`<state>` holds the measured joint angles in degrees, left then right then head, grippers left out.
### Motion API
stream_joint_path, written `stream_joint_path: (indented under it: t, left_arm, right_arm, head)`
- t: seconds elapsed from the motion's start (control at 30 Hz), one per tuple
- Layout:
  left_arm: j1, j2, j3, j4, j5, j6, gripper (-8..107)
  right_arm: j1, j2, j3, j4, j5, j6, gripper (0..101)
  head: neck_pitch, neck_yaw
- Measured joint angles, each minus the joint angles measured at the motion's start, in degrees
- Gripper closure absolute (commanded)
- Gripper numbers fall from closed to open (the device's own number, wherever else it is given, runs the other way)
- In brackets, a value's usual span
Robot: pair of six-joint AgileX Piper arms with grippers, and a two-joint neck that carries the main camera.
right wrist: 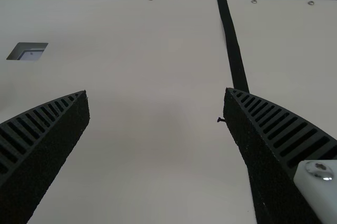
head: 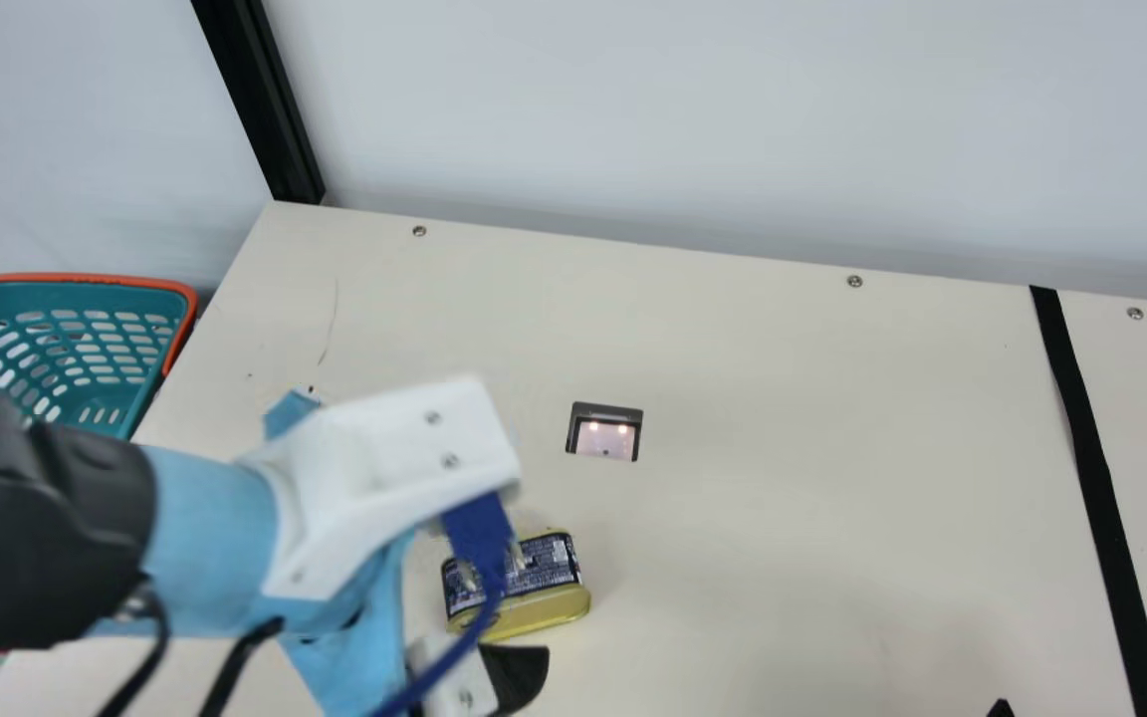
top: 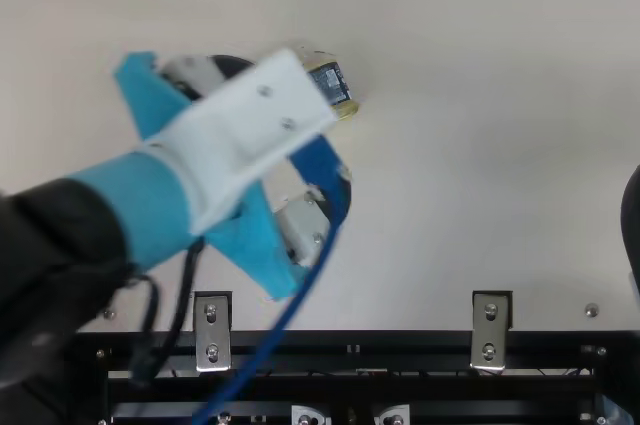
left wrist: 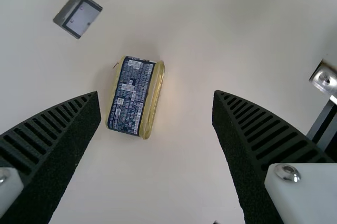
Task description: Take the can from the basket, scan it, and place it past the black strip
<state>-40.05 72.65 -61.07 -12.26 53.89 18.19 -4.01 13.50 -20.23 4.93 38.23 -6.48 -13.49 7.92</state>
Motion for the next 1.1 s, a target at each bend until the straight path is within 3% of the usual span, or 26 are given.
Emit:
stream_joint_path:
  t: [0.4,0.53,0.87,1.1]
  left_arm:
    - [17.7,-10.9,11.2,-11.3,-18.2,-4.6,9]
    - [22.4,-13.9,16.0,-15.1,-25.3,-3.7,9]
    - [28.4,-19.5,28.0,-24.5,-38.5,-0.1,9]
    - [28.9,-21.3,33.3,-27.0,-42.1,1.1,9]
  right_arm:
    - [0.1,0.5,-0.4,-0.1,-0.1,0.0,0]
    - [0.2,2.9,-1.9,-1.2,-2.1,0.1,0]
    - [2.4,15.5,-11.7,-4.9,-10.6,0.3,0]
    - [2.9,26.6,-20.9,-4.4,-14.7,-1.8,0]
  head:
    - [0.0,0.0]
    - [0.0,0.0]
    - [0.3,0.0]
    - [0.0,0.0]
